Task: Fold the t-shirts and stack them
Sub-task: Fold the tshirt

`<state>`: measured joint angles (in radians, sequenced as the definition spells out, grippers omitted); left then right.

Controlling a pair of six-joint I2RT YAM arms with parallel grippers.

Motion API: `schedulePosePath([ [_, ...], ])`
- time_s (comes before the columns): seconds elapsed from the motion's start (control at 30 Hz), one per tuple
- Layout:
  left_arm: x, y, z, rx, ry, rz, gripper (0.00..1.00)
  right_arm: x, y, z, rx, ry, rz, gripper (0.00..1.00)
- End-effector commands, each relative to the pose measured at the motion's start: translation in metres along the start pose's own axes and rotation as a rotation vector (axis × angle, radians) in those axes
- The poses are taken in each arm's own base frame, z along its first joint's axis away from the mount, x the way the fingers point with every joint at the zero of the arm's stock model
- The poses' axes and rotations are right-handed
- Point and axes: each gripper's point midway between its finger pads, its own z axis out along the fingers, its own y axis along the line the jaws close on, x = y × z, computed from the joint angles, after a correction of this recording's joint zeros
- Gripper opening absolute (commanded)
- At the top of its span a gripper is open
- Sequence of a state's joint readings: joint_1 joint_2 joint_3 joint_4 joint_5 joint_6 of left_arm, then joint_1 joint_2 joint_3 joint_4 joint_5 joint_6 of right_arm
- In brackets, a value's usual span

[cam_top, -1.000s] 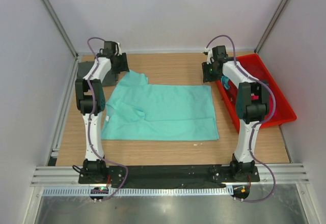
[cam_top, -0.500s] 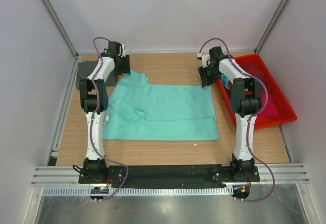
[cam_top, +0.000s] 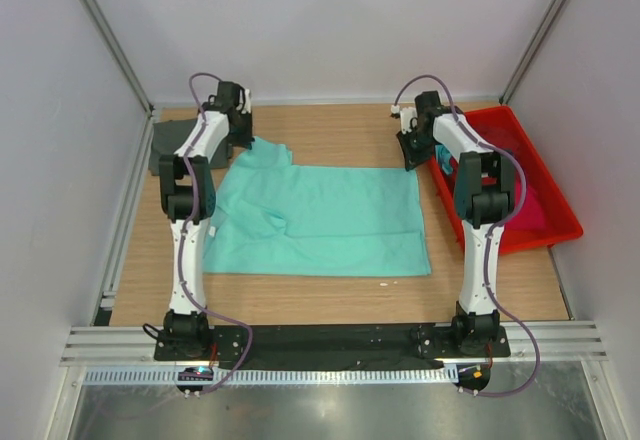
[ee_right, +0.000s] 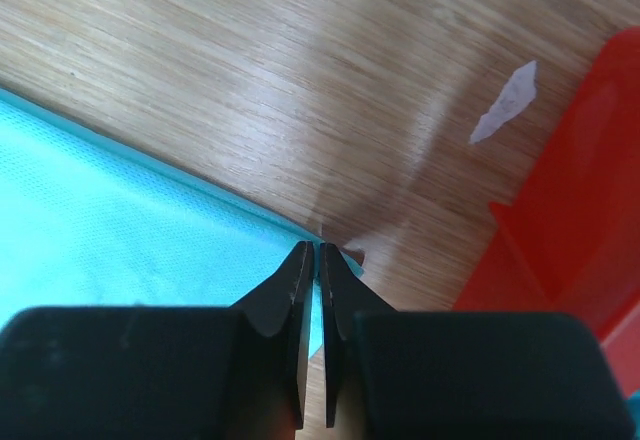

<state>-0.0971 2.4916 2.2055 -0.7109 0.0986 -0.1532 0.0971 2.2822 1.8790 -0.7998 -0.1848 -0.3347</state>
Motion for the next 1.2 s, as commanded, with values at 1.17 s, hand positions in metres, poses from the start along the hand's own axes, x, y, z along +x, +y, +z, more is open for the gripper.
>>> schedulePosePath([
  [1.17, -0.03, 0.0, -0.138, -0.095, -0.282, -0.016, 0.0, -0.035, 0.009, -0.084, 0.249, -0.402, 0.009, 0.01],
])
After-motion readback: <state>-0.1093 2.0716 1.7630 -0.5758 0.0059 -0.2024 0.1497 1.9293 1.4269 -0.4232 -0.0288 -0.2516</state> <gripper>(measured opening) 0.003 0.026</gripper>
